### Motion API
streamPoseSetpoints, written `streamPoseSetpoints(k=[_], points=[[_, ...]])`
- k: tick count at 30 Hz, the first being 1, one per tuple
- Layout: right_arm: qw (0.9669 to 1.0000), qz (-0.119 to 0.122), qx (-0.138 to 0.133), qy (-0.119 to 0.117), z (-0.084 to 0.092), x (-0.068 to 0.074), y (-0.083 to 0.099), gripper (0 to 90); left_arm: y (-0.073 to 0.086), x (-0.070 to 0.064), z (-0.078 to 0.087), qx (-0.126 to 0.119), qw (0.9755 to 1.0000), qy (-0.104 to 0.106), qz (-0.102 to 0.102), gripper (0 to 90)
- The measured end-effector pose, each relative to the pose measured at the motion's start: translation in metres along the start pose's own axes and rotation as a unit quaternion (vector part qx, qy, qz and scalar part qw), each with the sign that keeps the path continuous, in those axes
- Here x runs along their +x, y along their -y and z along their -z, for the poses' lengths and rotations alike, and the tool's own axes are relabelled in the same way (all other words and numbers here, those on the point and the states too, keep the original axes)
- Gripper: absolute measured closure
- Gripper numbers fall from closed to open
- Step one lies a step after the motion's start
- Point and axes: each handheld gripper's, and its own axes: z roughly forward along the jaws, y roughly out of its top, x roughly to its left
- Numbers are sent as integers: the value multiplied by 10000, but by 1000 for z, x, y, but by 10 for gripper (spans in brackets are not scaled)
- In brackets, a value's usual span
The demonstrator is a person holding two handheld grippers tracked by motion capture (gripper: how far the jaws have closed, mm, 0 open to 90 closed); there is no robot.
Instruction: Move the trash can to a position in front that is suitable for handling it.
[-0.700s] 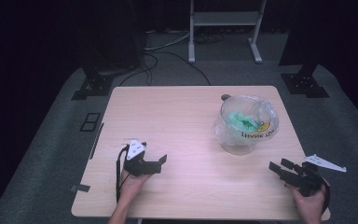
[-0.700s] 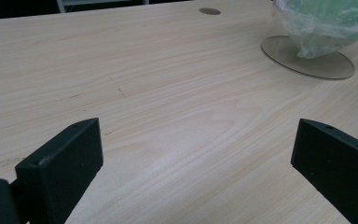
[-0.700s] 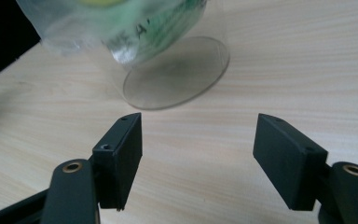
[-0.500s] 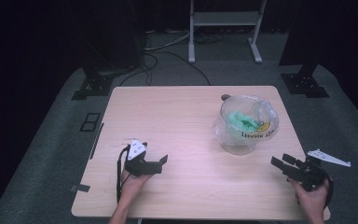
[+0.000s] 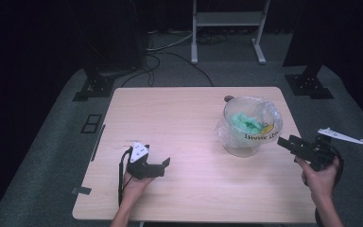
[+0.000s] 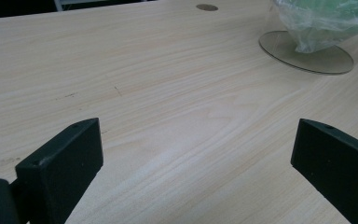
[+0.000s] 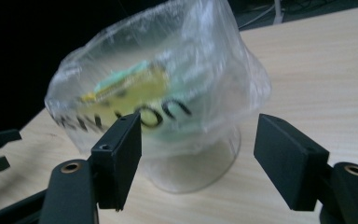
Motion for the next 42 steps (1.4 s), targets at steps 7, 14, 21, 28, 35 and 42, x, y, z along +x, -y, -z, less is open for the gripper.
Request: streamPoseSetpoints(k=[7, 14, 21, 28, 35, 42], points=[[10000, 29, -63, 6, -8, 7, -26, 315, 0, 4, 2, -49, 10000, -23, 45, 11], [10000, -43, 75, 22, -25, 9, -38, 315, 0, 3, 3, -81, 10000, 20, 34, 12], [9997, -144, 212, 44, -39, 7, -38, 328, 0, 2, 3, -79, 10000, 31, 32, 12], [9995, -109, 303, -51, -46, 11, -38, 364, 0, 1, 2, -47, 10000, 56, 19, 12], [9990, -6, 440, -123, -54, 19, -37, 366, 0, 1, 2, -50, 10000, 52, 2, 12], [9986, 19, 490, -193, -59, 25, -36, 367, 0, 1, 2, -52, 10000, 50, 8, 12]])
